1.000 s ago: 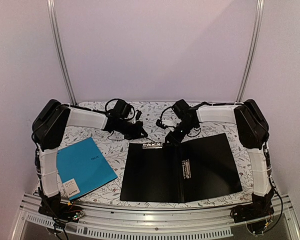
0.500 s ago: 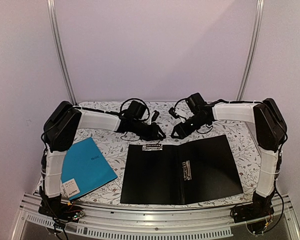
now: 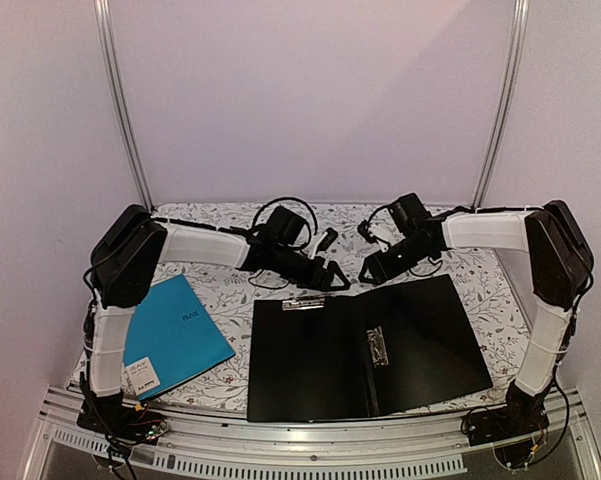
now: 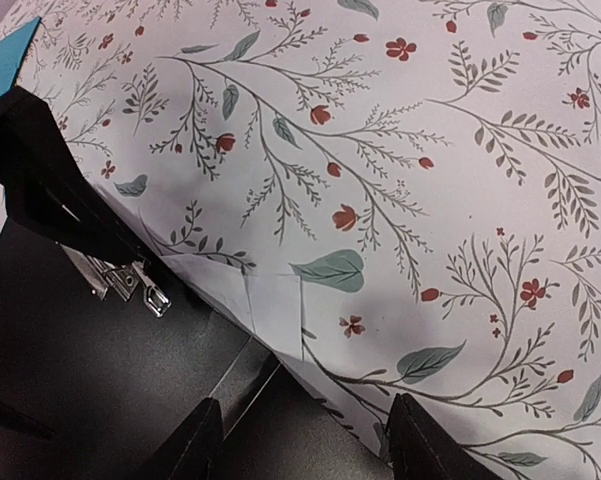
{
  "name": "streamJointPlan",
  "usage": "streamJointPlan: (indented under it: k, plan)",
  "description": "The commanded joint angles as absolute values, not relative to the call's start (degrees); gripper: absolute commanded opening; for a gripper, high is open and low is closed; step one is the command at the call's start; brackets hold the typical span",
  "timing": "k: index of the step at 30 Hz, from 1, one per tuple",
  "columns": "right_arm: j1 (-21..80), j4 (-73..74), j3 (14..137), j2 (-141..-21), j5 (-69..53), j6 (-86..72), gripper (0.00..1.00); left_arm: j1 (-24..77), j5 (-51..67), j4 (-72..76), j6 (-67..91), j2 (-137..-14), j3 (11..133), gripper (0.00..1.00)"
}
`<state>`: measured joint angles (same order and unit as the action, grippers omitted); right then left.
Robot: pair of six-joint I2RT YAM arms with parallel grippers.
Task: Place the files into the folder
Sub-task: Open the spring clip on the folder at the center of the board.
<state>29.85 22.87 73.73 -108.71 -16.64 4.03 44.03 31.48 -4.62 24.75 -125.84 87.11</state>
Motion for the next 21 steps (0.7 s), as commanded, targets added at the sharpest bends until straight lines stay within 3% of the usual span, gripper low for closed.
streamJointPlan:
  k: [1,8,15,21]
  plan:
    - [29.82,24.05,71.14,-102.28,-12.0,1.86,0.58,43.02,27.18,-5.08,20.17,-118.22,84.15,0.82]
    - [27.79,40.19,72.16,-94.33,4.1,-7.63,0.73,41.75,16.58,-6.69,19.48,-106.5,72.08,0.86]
    - [19.17,47.28,67.38,-85.78,0.75,-12.61,0.92,42.04,11.1,-4.47,24.14,-96.59,57.22,0.87]
    - [9.99,49.06,61.43,-80.99,-9.24,-13.5,0.99,42.45,9.63,-3.36,26.17,-93.36,51.02,0.87]
